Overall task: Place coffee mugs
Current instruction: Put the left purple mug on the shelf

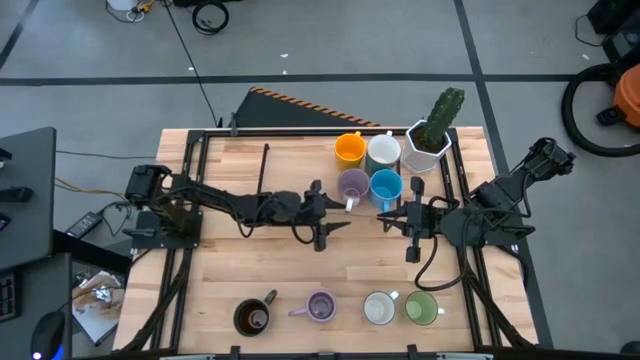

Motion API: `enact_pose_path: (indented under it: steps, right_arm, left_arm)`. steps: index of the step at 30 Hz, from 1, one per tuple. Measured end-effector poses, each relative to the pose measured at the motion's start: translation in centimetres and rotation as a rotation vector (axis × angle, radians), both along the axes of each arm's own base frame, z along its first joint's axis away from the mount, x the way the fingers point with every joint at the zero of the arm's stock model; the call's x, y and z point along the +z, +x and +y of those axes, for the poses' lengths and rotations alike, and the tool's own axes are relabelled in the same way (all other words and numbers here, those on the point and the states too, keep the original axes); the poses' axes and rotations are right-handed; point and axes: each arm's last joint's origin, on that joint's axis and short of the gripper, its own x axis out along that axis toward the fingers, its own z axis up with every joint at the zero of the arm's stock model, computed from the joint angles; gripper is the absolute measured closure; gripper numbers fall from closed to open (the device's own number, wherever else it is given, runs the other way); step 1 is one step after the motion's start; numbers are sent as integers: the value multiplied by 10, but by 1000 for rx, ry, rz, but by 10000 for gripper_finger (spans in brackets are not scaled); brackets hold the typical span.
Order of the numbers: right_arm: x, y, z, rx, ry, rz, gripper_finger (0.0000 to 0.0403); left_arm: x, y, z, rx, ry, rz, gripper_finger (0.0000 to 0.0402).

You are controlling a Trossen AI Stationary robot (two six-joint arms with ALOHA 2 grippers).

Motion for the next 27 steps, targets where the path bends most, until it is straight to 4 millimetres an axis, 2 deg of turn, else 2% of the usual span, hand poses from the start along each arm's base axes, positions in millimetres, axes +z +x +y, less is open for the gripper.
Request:
enact_pose_path:
  steps: [12,18,23,27]
  right_arm:
    - [0,0,0,1,0,0,370]
    - [0,0,0,0,3,-1,370]
    - [0,0,0,0,3,-2,370]
    - [0,0,0,-1,6,-5,370]
  left_arm:
    - [-3,-2,4,16,6,57,192]
    - [3,-10,-4,31,49,98,194]
    - [13,-18,-11,62,60,106,216]
    - [10,-17,-13,56,57,109,246]
